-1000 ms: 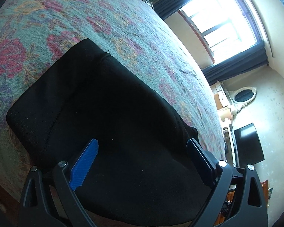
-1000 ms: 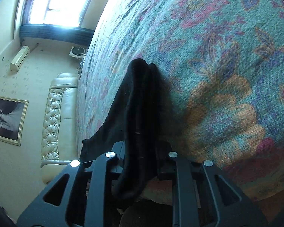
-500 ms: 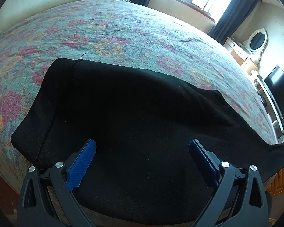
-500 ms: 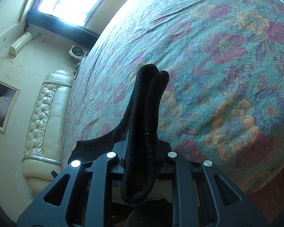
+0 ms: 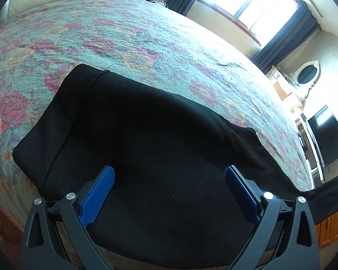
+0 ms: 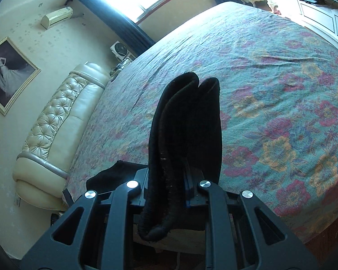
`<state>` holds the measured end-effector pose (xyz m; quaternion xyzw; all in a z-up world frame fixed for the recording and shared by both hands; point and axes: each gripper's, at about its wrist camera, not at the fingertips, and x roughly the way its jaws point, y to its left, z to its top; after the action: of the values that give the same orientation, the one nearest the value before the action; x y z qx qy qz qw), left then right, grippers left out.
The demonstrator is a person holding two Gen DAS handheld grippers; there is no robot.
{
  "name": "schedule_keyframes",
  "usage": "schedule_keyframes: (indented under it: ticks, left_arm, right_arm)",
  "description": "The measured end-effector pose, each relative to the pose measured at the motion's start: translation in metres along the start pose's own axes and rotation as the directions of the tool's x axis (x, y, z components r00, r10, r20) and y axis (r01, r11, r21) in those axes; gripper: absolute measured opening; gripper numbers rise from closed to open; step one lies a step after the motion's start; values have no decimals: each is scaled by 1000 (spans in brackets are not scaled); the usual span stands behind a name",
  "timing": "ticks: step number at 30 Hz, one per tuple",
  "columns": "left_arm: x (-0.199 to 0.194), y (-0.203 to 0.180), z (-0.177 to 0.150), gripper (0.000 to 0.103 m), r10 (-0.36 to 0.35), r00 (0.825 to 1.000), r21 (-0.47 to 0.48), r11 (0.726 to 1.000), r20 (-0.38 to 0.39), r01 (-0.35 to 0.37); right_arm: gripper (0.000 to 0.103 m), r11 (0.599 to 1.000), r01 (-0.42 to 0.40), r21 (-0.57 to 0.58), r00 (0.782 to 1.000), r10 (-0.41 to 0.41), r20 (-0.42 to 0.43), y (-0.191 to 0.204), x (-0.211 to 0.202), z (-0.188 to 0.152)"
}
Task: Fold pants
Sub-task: 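Lift the hem with the right gripper and fold the legs over the trousers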
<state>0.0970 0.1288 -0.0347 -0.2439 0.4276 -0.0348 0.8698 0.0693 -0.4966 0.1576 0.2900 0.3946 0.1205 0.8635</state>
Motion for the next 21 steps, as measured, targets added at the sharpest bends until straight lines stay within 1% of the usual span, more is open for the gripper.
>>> schedule_keyframes:
  ticks: [2, 4, 7, 9, 13, 16, 21]
  left_arm:
    - [0, -2, 1, 97, 10, 1000, -3, 1000, -3, -10]
    - [-1, -6, 1, 97, 26, 1000, 13, 1000, -8, -26]
    - [-1, -11, -1, 97, 11, 1000, 15, 1000, -16, -10]
    - [0, -12, -1, 97, 14, 1000, 7, 1000, -23, -14]
    - [0, -13, -2, 97, 6, 1000, 5, 1000, -25, -6]
    - [1, -14, -2, 97, 10, 1000, 7, 1000, -27, -9]
    - [1, -15, -3, 97, 12, 1000, 5, 1000, -28, -11]
  right_arm:
    - [18, 999, 1, -42, 1000, -2, -19, 24, 13, -4]
    - [18, 997, -2, -75, 999, -1, -33, 44, 29, -9]
    - [18, 994, -19, -105, 998, 12, -58, 68, 53, -18]
    - [18, 992, -31, -126, 997, 21, -79, 81, 69, -24]
    - [18, 981, 8, -193, 995, -27, -100, 109, 101, -40]
    - [18, 974, 31, -225, 990, -61, -127, 122, 130, -54]
    - [18, 956, 83, -281, 973, -138, -183, 139, 185, -86]
